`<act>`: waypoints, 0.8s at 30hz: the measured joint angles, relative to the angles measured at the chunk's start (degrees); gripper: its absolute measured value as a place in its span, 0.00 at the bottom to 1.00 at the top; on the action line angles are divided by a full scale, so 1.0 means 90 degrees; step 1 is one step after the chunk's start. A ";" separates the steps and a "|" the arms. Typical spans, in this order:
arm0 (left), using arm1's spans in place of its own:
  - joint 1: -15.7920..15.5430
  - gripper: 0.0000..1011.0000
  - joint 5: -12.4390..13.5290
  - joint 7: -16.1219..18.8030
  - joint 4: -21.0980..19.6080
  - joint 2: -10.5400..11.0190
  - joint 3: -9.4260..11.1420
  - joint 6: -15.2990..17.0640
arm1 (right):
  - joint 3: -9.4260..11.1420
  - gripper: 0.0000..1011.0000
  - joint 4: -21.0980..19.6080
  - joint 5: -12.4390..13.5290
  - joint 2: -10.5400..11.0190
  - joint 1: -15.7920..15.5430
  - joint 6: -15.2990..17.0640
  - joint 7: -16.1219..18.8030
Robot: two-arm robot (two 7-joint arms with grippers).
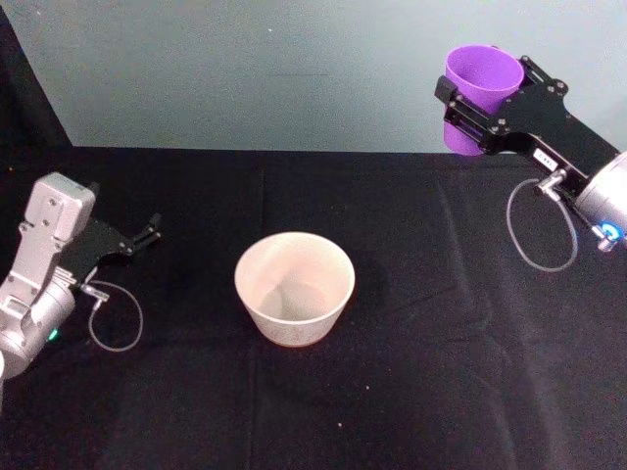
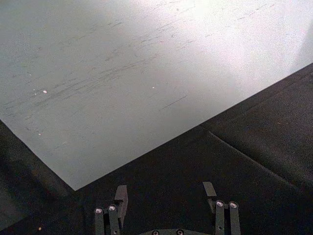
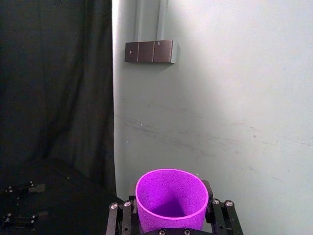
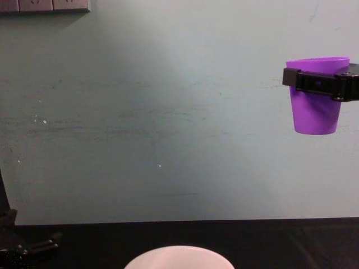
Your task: Pick up the cup and pour the mung beans from the cup into the bowl.
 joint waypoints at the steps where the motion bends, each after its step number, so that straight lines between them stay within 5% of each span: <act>1: 0.0000 0.99 0.0000 0.0000 0.0000 0.0000 0.0000 0.0000 | 0.0000 0.74 0.0000 0.0000 0.0000 0.0000 0.0000 0.0000; 24: 0.0000 0.99 0.0000 0.0000 0.0000 0.0000 0.0000 0.0000 | 0.0000 0.74 0.0000 0.0000 0.0000 0.0000 0.0000 0.0000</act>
